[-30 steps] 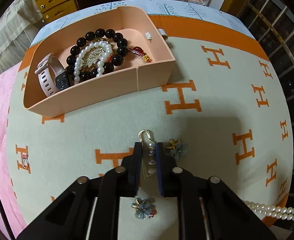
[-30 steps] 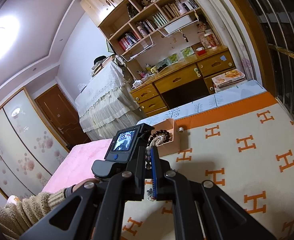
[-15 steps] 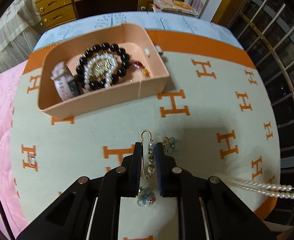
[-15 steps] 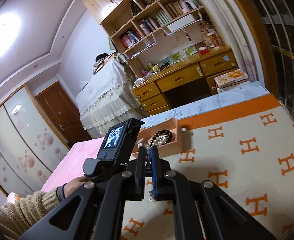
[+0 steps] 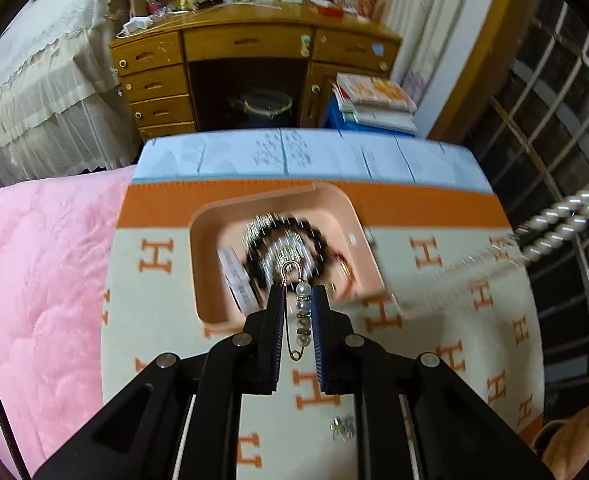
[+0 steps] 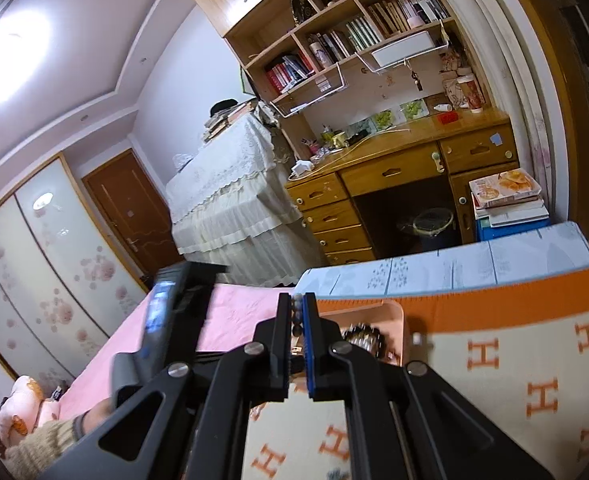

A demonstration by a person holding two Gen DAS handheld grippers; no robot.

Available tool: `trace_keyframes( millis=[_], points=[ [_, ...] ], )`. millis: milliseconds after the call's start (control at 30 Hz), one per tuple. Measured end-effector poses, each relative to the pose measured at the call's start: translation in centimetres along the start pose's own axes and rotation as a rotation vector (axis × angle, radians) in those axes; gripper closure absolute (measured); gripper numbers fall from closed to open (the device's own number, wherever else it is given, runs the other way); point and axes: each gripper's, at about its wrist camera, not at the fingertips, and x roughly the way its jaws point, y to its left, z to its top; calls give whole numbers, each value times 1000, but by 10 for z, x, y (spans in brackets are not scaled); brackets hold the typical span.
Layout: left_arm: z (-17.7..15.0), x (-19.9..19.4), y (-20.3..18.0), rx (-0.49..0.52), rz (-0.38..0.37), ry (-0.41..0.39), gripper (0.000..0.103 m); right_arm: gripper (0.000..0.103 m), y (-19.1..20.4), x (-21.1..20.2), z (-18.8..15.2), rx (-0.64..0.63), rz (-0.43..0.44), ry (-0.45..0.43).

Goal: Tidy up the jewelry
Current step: 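Lower the brooch pin into the pink box and open the left tool, then move both tools back toward the blue flower earrings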

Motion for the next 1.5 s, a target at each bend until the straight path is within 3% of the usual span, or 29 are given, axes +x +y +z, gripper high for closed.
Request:
trace_keyframes(
  millis=[433, 800, 900, 1067, 1300, 1500],
  points=[
    [15, 86, 18, -64, -31, 60, 92, 98, -24, 102, 11, -25, -134, 79],
    [12, 114, 27, -81, -14, 93, 92, 98, -20, 127, 5, -110, -187, 86],
    [11, 115, 33, -93, -14, 104, 87, 97, -24, 131, 1, -109, -220, 103],
    [9, 107, 39, -108, -7, 87, 58, 97, -41, 131, -2, -27, -208, 162],
    [2, 79, 39, -80, 5, 43, 47, 97, -39, 116, -13, -32, -201, 180],
    [-17, 50, 35, -46, 6, 24, 47, 97, -29, 95, -26, -47, -177, 205]
  ],
)
